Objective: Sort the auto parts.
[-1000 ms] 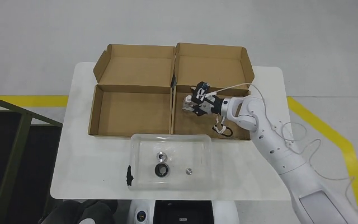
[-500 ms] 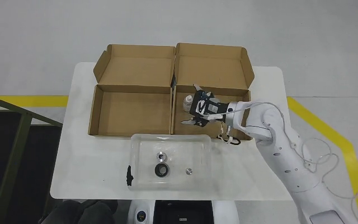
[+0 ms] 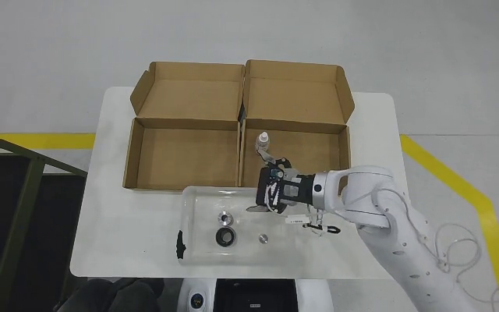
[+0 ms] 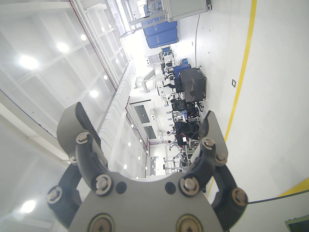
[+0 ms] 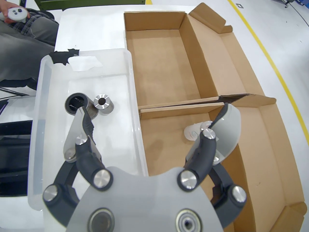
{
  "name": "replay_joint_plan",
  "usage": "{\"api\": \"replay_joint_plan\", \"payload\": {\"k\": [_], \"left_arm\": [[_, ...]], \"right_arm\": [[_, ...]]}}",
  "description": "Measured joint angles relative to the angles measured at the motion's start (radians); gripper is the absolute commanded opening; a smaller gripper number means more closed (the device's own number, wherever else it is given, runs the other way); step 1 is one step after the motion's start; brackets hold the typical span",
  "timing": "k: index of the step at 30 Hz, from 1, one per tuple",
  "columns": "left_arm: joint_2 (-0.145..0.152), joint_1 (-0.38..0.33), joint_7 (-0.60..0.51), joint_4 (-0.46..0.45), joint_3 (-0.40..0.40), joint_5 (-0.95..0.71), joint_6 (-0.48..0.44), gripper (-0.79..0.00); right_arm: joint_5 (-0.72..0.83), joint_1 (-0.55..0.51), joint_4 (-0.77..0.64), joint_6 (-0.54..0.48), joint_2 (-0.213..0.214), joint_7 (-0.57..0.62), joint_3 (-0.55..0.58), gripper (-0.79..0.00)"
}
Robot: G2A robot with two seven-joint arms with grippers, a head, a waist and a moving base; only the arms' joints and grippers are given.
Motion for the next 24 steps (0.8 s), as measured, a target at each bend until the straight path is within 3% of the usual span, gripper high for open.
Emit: {"api": "replay_joint_plan", "payload": {"k": [24], "left_arm": [[0.0,0.0,0.0,0.0,0.0,0.0,0.0,0.0]], "right_arm": [[-0.062,-0.079,-0.065,-0.074,0.031,0.202,-0.145,0.0]]}}
